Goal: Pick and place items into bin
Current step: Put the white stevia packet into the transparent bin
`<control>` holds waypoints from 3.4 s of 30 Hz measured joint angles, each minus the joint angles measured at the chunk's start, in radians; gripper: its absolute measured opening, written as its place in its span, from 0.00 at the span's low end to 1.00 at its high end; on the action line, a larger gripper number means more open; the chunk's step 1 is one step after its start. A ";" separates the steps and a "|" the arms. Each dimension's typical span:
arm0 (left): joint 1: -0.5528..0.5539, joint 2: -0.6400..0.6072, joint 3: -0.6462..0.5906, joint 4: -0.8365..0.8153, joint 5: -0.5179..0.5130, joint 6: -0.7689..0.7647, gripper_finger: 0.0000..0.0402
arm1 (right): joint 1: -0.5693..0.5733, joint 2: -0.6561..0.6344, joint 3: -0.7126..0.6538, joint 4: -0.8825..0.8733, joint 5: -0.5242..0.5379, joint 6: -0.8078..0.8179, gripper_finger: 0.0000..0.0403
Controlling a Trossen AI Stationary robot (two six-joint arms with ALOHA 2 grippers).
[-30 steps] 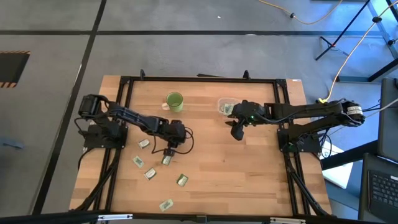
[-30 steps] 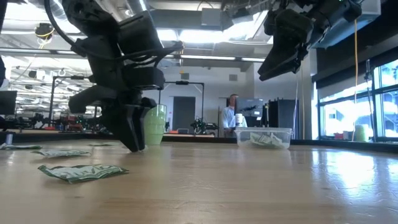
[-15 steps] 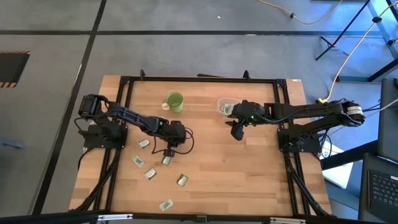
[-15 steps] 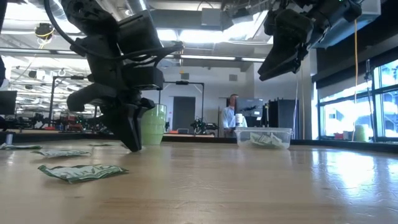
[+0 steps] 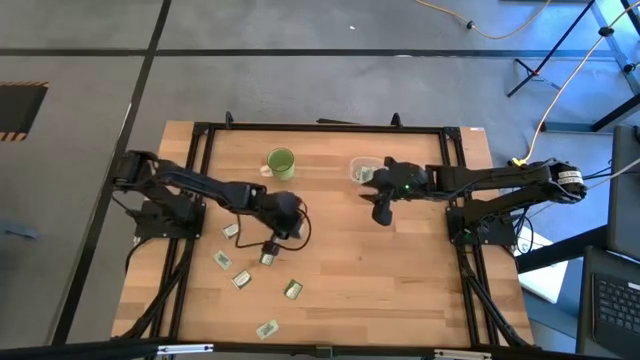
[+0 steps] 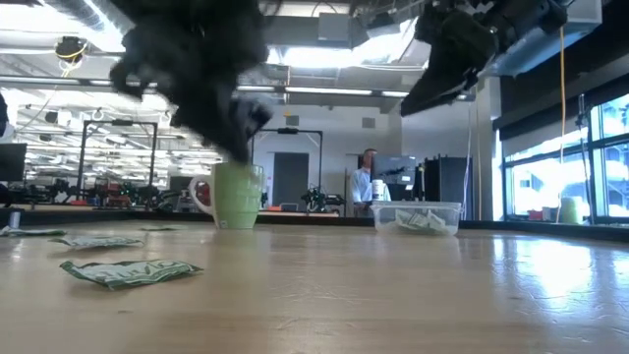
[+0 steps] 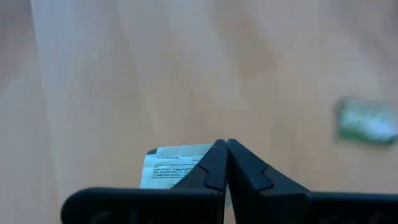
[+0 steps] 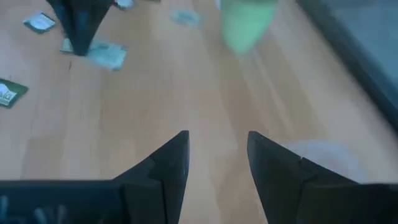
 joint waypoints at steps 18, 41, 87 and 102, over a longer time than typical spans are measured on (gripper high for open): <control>0.132 -0.093 0.006 0.594 0.348 -0.388 0.01 | 0.143 0.211 0.032 0.550 -0.126 -0.490 0.41; 0.143 -0.095 0.006 0.600 0.343 -0.350 0.01 | 0.187 0.250 0.087 0.531 -0.132 -0.428 0.08; 0.116 -0.284 0.007 -0.184 -0.123 -0.148 0.23 | -0.339 0.372 0.138 -0.200 0.142 -0.220 0.00; 0.116 -0.283 0.007 -0.194 -0.123 -0.167 0.23 | -0.347 0.420 0.138 -0.235 0.148 -0.221 0.11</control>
